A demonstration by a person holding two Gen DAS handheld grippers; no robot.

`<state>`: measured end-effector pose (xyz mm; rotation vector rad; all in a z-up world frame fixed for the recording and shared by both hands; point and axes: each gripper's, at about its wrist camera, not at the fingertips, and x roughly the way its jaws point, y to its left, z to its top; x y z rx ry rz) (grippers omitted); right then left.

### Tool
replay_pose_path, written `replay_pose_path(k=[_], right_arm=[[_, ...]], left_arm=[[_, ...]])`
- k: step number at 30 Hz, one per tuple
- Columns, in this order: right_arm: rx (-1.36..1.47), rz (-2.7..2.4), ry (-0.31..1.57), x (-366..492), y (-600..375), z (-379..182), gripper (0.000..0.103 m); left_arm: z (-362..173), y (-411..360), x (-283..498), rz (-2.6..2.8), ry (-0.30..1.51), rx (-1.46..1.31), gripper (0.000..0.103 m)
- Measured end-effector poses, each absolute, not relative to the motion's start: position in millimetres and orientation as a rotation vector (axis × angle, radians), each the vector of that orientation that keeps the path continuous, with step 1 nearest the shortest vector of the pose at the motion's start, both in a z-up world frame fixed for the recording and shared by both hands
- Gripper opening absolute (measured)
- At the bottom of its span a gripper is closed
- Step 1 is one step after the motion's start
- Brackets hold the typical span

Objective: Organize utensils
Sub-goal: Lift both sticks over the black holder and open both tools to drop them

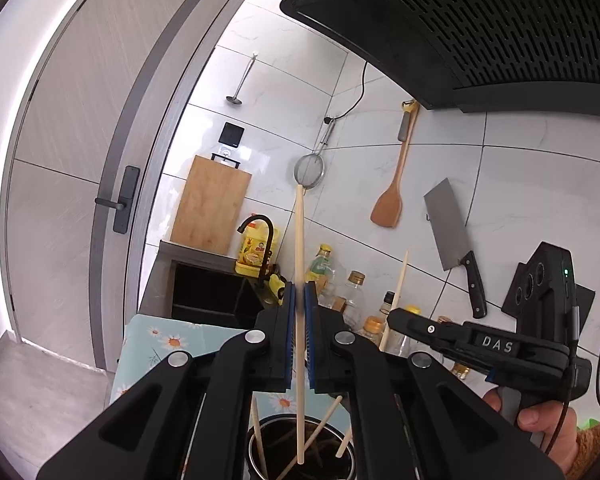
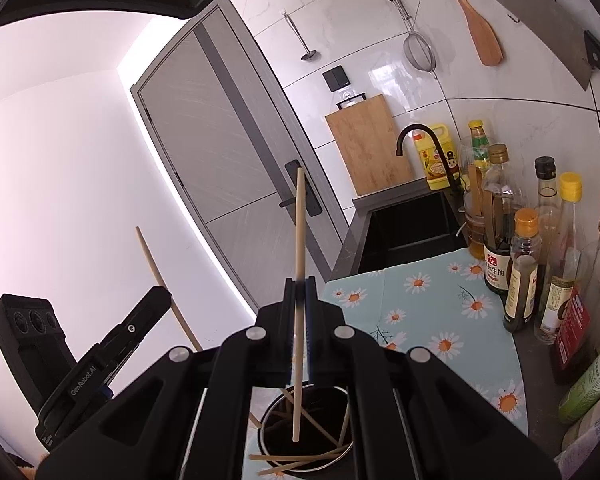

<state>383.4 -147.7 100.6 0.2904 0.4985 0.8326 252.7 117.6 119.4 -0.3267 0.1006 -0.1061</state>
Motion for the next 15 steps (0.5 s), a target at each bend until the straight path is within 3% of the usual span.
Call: replay_pose_path(k=[5,7,9,10,15], right_arm=[[0.275,0.826,0.501,383,-146,92,0.006],[0.271,0.819,0.508,383,-146,91,0.014],[0.275,0.816,0.511,383,-147,90,0.016],[0.278,0.81,0.513,382,-148,89,0.022],[0.316,0.816,0.526,380,-153,90,0.025]], left_arm=[[105,122,261,-0.082,0.136,-0.361,0.005],[102,123,262,-0.074,0.151,-0.364,0.007],[101,123,261,-0.076,0.159,-0.364,0.024],[101,123,260,-0.072,0.159,-0.367,0.038],[105,126,252,-0.077,0.148,-0.377,0.039]])
